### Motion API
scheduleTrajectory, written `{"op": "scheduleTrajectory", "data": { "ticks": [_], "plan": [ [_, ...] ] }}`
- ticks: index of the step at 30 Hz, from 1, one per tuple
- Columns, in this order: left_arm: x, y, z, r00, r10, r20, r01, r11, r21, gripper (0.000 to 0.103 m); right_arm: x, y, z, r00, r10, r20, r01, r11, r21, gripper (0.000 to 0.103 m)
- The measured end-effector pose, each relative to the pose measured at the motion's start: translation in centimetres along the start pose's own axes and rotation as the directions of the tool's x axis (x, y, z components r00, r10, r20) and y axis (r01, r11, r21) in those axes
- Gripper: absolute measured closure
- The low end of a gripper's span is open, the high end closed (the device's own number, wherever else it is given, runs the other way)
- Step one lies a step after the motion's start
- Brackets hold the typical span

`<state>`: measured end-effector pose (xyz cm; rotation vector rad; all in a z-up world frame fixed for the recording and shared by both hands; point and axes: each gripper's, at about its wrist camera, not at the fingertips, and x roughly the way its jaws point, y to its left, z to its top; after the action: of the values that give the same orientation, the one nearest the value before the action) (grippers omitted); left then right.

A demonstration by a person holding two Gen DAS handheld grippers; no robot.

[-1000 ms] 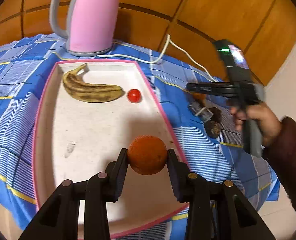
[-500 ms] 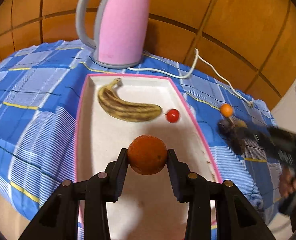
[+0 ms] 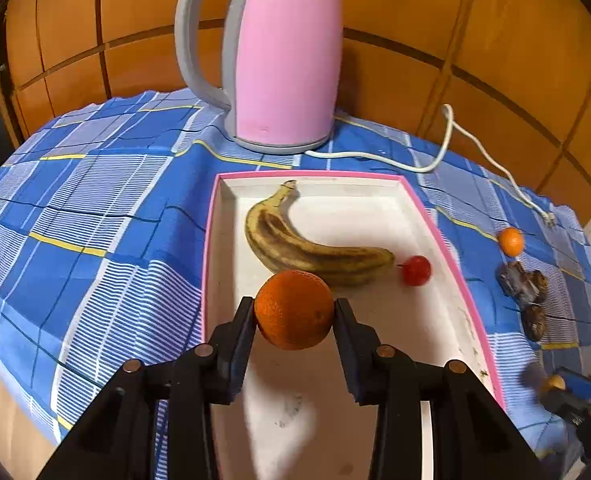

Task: Organize fruits
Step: 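Lower the orange into the tray and open left tool while right tool carries the tan fruit, then place the small tan fruit in the tray beside the tomato and open right tool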

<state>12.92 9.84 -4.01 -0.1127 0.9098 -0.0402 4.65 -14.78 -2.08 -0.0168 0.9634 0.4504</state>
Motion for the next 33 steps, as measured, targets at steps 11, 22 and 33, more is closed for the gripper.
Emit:
{"op": "scheduleTrajectory", "data": {
  "ticks": [11,22,33],
  "plan": [
    [-3.8,-1.0,-1.3,0.996,0.015,0.092,-0.014,1.0,-0.018,0.037,0.0,0.3,-0.4,1.0,-0.003,0.003,0.003,1.0,0.004,0.078],
    [-7.5,-4.0,-4.5,0.993,-0.053,0.105,0.052,0.999,0.011,0.031,0.0,1.1,-0.4,1.0,0.014,0.009,-0.014,1.0,-0.003,0.078],
    [-8.1,-3.7,-5.7,0.995,-0.062,0.083,0.063,0.998,-0.008,0.031,0.2,2.0,-0.1,0.999,0.034,0.003,-0.034,0.999,-0.02,0.078]
  ]
}}
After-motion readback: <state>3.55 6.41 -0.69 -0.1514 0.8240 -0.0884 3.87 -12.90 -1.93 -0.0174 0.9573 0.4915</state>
